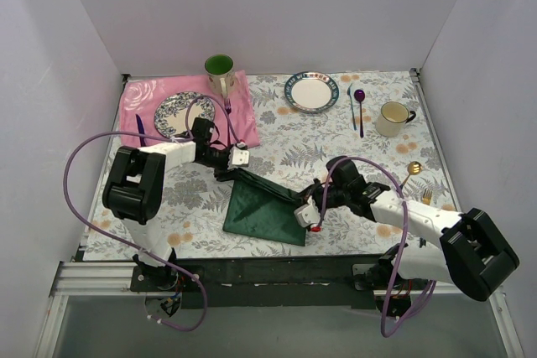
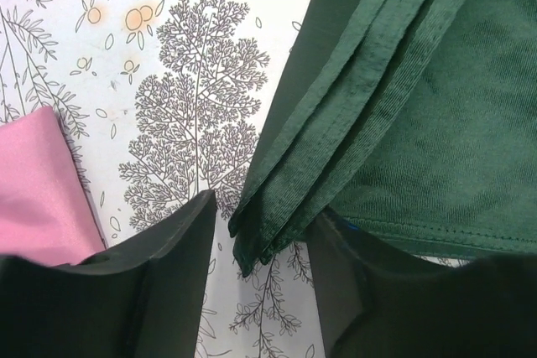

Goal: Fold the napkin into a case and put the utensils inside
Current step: Fold the lower triangle-folded napkin at the center of the board.

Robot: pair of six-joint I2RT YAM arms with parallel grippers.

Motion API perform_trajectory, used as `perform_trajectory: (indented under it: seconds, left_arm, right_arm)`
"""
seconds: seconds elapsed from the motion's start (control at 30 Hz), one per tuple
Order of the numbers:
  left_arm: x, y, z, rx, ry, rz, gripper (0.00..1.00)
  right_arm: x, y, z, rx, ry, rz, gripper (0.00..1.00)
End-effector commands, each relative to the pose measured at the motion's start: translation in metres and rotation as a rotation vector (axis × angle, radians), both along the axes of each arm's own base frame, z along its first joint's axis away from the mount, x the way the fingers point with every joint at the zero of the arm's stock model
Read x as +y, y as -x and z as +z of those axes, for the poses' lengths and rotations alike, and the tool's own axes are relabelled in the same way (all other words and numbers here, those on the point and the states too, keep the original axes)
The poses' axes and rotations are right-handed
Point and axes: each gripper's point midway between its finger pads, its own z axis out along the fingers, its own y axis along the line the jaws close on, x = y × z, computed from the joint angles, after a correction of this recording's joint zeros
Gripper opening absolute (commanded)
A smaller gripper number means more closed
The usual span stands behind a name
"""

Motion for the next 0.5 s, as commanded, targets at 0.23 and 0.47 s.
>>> perform_trajectory:
  seconds: [0.23, 0.47]
  left_arm:
    - [-0.002, 0.009, 0.027, -0.051, 0.013, -0.055, 0.31]
    - [0.000, 0.021, 0.034, -0.052, 0.013, -0.060, 0.22]
  right_arm:
    - [0.000, 0.008, 0.008, -0.077, -0.027, 0.061, 0.01]
    - [-0.005, 0.016, 0.003, -0.071, -0.010, 0.080, 0.01]
